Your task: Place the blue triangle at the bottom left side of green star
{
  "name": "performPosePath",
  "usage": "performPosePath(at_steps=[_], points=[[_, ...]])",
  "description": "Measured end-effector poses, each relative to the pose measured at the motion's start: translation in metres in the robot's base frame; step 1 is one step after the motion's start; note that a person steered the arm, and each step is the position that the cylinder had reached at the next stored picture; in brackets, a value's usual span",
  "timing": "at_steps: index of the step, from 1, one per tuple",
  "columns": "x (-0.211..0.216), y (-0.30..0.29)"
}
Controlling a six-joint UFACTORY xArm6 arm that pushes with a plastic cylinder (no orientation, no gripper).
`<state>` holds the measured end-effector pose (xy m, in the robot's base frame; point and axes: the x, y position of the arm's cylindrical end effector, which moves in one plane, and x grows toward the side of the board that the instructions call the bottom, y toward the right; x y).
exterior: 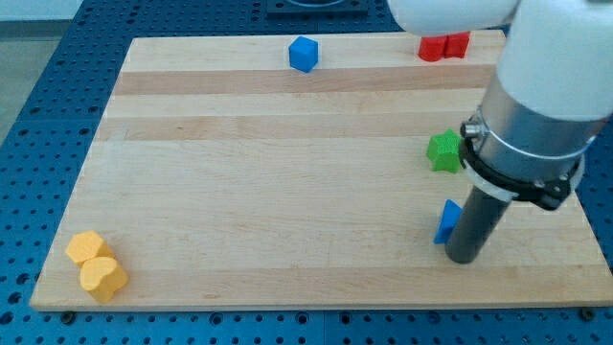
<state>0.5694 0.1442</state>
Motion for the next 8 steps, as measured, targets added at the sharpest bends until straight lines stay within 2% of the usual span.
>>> performPosePath(at_steps=[2, 4, 6, 8], points=[[-0.035, -0.015], [-0.033, -0.013], [-0.022, 0.054], [-0.075, 0.04]])
